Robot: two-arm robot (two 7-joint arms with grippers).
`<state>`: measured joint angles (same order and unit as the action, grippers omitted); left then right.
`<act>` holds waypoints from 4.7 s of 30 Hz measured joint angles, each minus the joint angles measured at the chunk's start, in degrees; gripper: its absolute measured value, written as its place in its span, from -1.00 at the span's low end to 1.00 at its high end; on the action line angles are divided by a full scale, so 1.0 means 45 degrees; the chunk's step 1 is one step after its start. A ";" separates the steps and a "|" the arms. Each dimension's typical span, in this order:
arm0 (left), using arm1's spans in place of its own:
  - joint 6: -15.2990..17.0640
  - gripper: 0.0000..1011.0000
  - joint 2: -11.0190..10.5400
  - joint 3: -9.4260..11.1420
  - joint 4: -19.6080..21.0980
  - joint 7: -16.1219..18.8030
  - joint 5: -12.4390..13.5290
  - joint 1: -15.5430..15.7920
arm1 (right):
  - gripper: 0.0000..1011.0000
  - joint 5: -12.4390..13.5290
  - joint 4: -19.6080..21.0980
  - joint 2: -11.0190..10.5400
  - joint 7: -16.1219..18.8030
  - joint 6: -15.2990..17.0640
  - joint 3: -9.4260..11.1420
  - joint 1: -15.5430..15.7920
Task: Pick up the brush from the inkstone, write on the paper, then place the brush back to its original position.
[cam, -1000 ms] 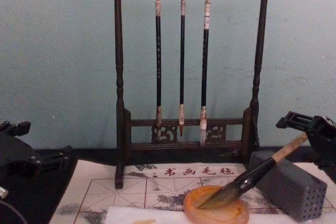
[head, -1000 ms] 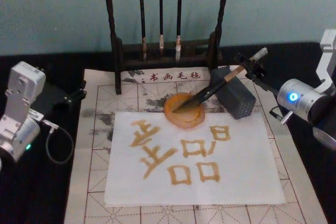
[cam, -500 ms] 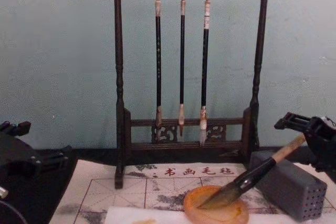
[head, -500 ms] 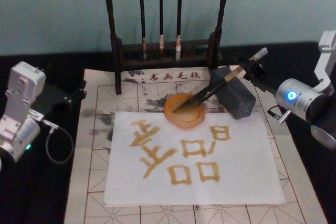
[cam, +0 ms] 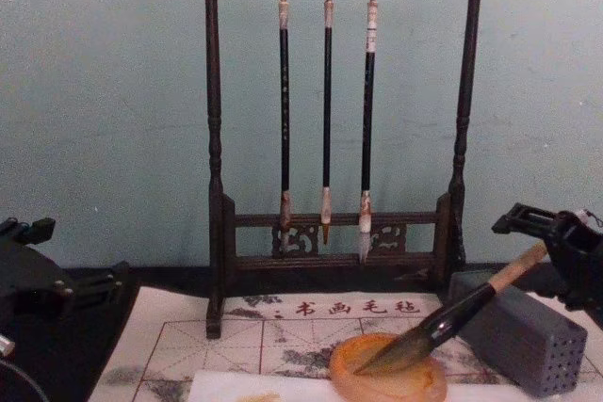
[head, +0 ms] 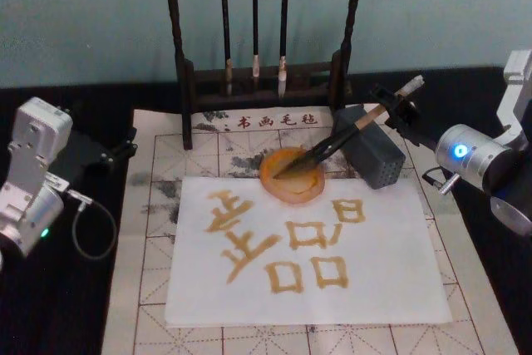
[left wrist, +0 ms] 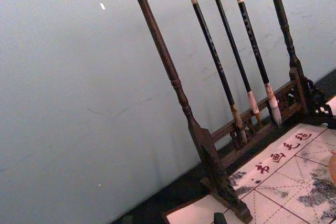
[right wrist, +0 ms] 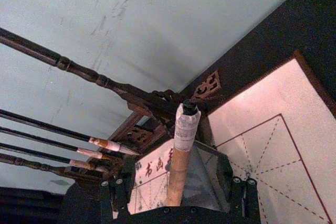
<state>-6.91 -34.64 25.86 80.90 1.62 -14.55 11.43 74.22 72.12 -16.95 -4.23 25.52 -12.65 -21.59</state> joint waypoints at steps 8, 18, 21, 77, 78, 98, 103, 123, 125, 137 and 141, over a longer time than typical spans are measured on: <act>0.0000 0.98 0.0000 0.0000 0.0000 0.0000 0.0000 0.0000 | 0.98 -0.0015 0.0004 0.0000 0.0022 0.0000 0.0009 0.0007; 0.0000 0.98 0.0000 0.0000 0.0000 0.0000 0.0000 0.0000 | 0.57 -0.0039 0.0014 0.0000 0.0039 0.0003 0.0024 0.0018; 0.0000 0.98 0.0000 0.0000 0.0000 0.0000 0.0000 0.0000 | 0.38 -0.0042 0.0016 0.0000 0.0042 0.0004 0.0027 0.0021; 0.0000 0.98 0.0000 0.0000 0.0000 0.0000 0.0001 0.0000 | -0.64 -0.0619 0.1142 -0.0809 0.1073 -0.1366 -0.0752 0.0412; 0.0000 0.98 0.0000 0.0000 0.0000 0.0000 0.0000 0.0000 | -0.64 -0.0819 0.1275 -0.0916 0.1210 -0.1592 -0.0877 0.0477; 0.0000 0.98 0.0000 0.0000 0.0001 0.0000 0.0000 0.0000 | -0.64 -0.4632 0.3101 -0.2367 0.3598 -0.5487 -0.1921 0.2105; 0.0000 0.98 0.0000 0.0000 0.0000 0.0000 0.0000 0.0000 | -0.64 -0.5336 0.3327 -0.2548 0.4202 -0.6316 -0.1904 0.2520; 0.0000 0.98 0.0000 0.0000 0.0000 0.0000 0.0000 -0.0001 | -0.64 -0.7422 0.3498 -0.2754 0.5776 -0.8792 -0.1750 0.3579; 0.0000 0.98 0.0000 0.0001 0.0000 0.0000 0.0000 -0.0001 | -0.64 -0.7591 0.3454 -0.2706 0.5814 -0.8888 -0.1738 0.3615; 0.0000 0.98 0.0000 0.0000 0.0001 0.0000 0.0000 0.0000 | -0.64 -0.8063 0.3380 -0.2500 0.5967 -0.8948 -0.1534 0.3829; 0.0000 0.98 0.0000 0.0000 0.0000 0.0000 0.0000 0.0000 | -0.64 -0.8109 0.3532 -0.2498 0.6062 -0.8912 -0.1373 0.3997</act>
<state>-6.91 -34.65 25.86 80.90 1.62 -14.55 11.43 37.73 88.02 -28.20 23.05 -14.58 -18.83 -3.60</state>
